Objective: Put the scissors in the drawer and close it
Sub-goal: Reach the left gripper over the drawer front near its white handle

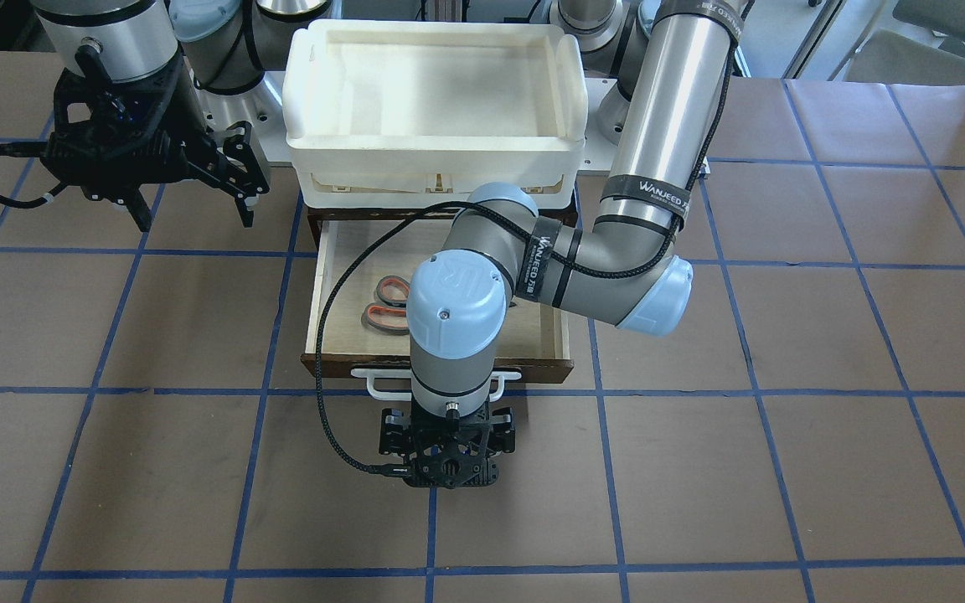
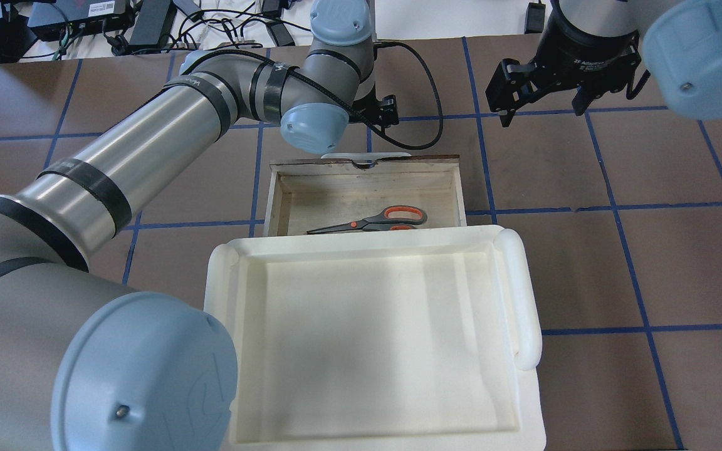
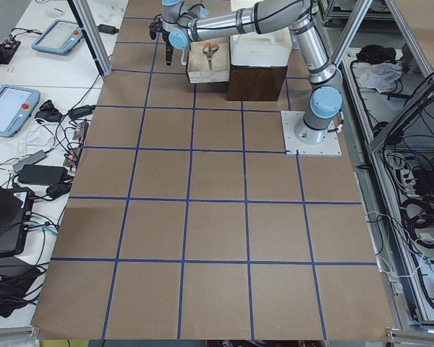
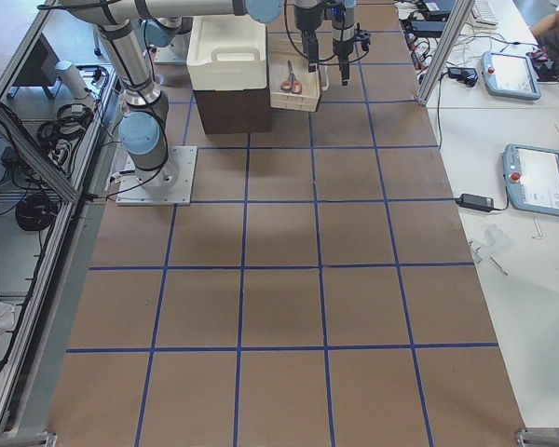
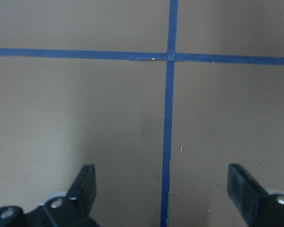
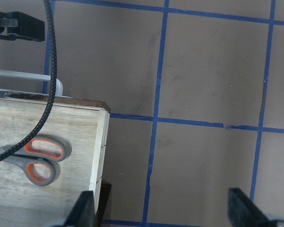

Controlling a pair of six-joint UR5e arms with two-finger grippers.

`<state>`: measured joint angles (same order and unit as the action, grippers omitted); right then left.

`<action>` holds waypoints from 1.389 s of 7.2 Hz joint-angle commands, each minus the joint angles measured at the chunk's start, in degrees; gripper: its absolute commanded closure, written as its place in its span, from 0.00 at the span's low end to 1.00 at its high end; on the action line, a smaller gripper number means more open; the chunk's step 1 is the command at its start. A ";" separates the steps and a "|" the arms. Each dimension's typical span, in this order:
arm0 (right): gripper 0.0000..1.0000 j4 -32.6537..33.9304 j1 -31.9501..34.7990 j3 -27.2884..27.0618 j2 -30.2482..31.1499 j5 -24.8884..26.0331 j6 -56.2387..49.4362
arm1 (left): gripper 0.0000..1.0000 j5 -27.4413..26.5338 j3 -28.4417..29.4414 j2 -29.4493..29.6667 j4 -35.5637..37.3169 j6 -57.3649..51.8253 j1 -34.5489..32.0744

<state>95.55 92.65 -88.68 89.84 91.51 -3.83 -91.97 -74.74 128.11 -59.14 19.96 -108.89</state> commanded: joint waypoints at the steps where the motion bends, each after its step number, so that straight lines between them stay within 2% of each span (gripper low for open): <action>1: 0.00 0.17 -0.02 0.00 -0.01 -0.01 -0.30 | 0.00 0.39 3.01 3.62 -3.61 1.47 -0.10; 3: 0.00 0.08 -0.10 0.09 0.07 0.34 -0.38 | 0.00 0.65 3.11 5.57 -4.66 1.22 -0.10; 5: 0.00 0.26 -0.02 0.00 0.07 0.08 -0.38 | 0.00 0.65 3.11 5.31 -8.60 1.22 -0.45; 7: 0.00 0.25 -0.02 0.00 -0.01 0.08 -0.38 | 0.00 3.72 3.11 5.40 -12.47 4.10 -1.23; 10: 0.00 0.26 -0.10 0.00 -0.01 -0.01 -0.38 | 0.00 3.38 3.11 3.92 -15.46 4.12 -2.12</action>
<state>95.86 92.59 -88.68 89.83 91.51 -4.27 -88.57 -71.62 132.93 -72.75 23.99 -110.67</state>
